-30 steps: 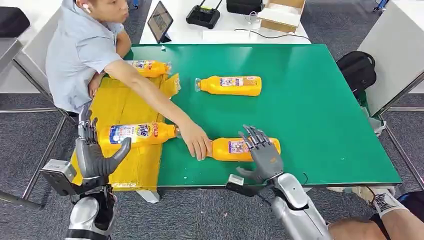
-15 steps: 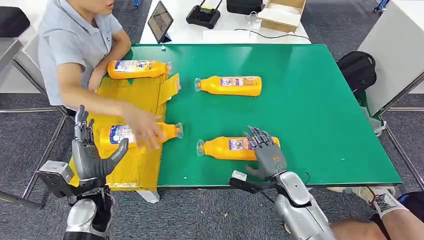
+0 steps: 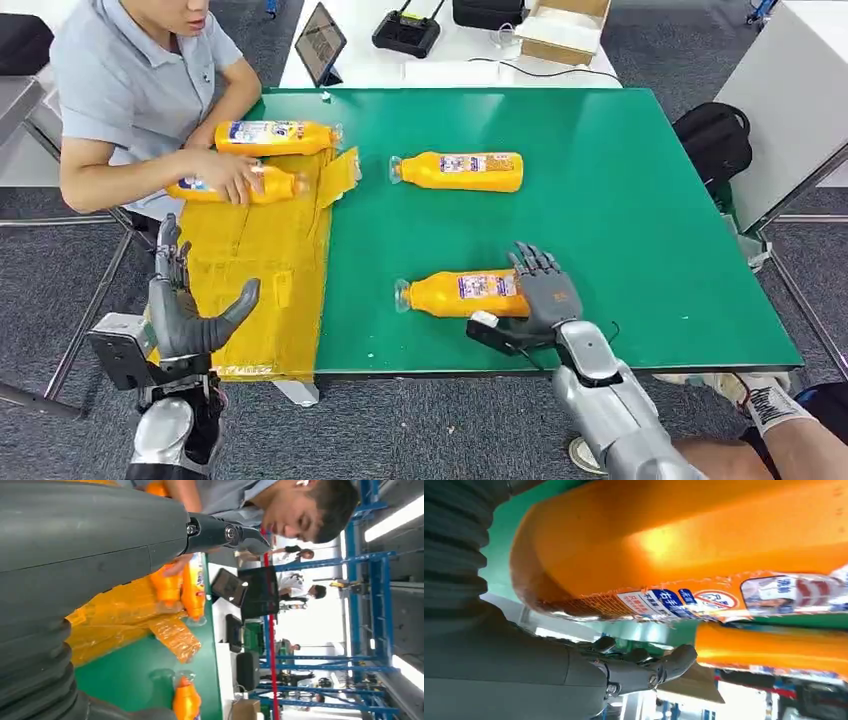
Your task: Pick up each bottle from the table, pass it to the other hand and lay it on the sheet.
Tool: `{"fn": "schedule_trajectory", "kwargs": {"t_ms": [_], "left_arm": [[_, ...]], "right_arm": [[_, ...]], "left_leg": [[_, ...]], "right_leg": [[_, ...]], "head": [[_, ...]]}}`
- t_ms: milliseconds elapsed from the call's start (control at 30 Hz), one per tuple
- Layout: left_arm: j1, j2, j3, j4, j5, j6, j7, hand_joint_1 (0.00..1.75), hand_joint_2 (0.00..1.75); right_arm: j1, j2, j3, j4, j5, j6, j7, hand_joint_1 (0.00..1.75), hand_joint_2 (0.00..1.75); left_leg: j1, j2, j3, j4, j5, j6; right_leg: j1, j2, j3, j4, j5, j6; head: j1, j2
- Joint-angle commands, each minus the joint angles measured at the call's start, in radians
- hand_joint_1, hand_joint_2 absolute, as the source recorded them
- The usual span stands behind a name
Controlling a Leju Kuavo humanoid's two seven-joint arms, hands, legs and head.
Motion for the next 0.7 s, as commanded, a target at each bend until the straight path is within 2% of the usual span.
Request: {"fn": "schedule_trajectory", "kwargs": {"t_ms": [33, 133, 267, 300, 333, 367, 433, 533, 700], "left_arm": [[-0.032, 0.016, -0.005, 0.083, -0.012, -0.005, 0.025, 0.00, 1.75], [-0.045, 0.022, 0.002, 0.095, -0.017, 0.001, 0.030, 0.00, 1.75], [-0.067, 0.026, 0.002, 0.124, -0.011, -0.010, 0.042, 0.00, 1.75], [-0.074, 0.027, -0.002, 0.135, -0.011, -0.012, 0.042, 0.00, 1.75], [-0.083, 0.031, -0.008, 0.149, -0.006, -0.020, 0.042, 0.00, 1.75], [-0.086, 0.031, -0.010, 0.154, -0.005, -0.020, 0.042, 0.00, 1.75], [-0.093, 0.034, -0.016, 0.164, 0.001, -0.023, 0.041, 0.00, 1.75], [-0.106, 0.037, -0.023, 0.178, 0.009, -0.024, 0.039, 0.00, 1.75], [-0.128, 0.042, -0.040, 0.205, 0.023, -0.029, 0.033, 0.00, 1.75]], "right_arm": [[-0.123, -0.001, 0.035, 0.197, 0.049, 0.007, 0.052, 0.00, 1.75], [-0.155, 0.006, 0.038, 0.225, 0.045, 0.048, 0.047, 0.00, 1.75], [-0.198, 0.011, 0.020, 0.298, -0.021, 0.138, -0.014, 0.00, 1.75], [-0.208, 0.008, 0.023, 0.319, -0.032, 0.154, -0.035, 0.21, 1.75], [-0.215, 0.008, 0.009, 0.345, -0.068, 0.180, -0.070, 1.31, 1.75], [-0.212, 0.004, 0.010, 0.350, -0.072, 0.173, -0.076, 1.31, 1.75], [-0.217, 0.005, 0.003, 0.374, -0.104, 0.184, -0.110, 1.47, 1.75], [-0.215, -0.001, 0.003, 0.392, -0.133, 0.195, -0.151, 1.50, 1.75], [-0.209, -0.009, -0.008, 0.416, -0.190, 0.209, -0.217, 1.68, 1.75]], "left_leg": [[0.000, 0.000, 0.005, -0.001, -0.001, 0.001], [0.001, 0.001, 0.008, -0.001, -0.002, 0.002], [0.000, 0.001, 0.004, -0.001, -0.001, 0.001], [0.001, 0.001, 0.006, 0.000, -0.001, 0.001], [0.000, 0.000, 0.004, -0.001, 0.000, 0.001], [0.000, 0.000, 0.006, -0.001, -0.001, 0.001], [0.000, -0.001, 0.006, -0.001, 0.000, 0.001], [0.001, -0.001, 0.008, -0.001, -0.001, 0.001], [0.001, -0.004, 0.007, -0.002, 0.000, 0.001]], "right_leg": [[0.001, -0.001, 0.005, -0.001, -0.001, -0.003], [0.002, -0.001, 0.009, -0.001, -0.002, -0.005], [0.001, 0.000, 0.004, -0.001, 0.000, -0.002], [0.001, -0.001, 0.006, -0.001, -0.001, -0.003], [0.001, -0.001, 0.004, -0.001, 0.000, -0.002], [0.001, -0.002, 0.007, -0.001, -0.001, -0.004], [0.001, -0.002, 0.006, -0.001, -0.001, -0.003], [0.002, -0.003, 0.008, -0.002, -0.001, -0.004], [0.001, -0.005, 0.008, -0.002, -0.001, -0.003]], "head": [[0.000, 0.000], [0.000, 0.000], [0.000, 0.000], [0.000, 0.000], [0.000, 0.000], [0.000, 0.000], [0.000, 0.000], [0.000, 0.000], [0.000, 0.000]]}}
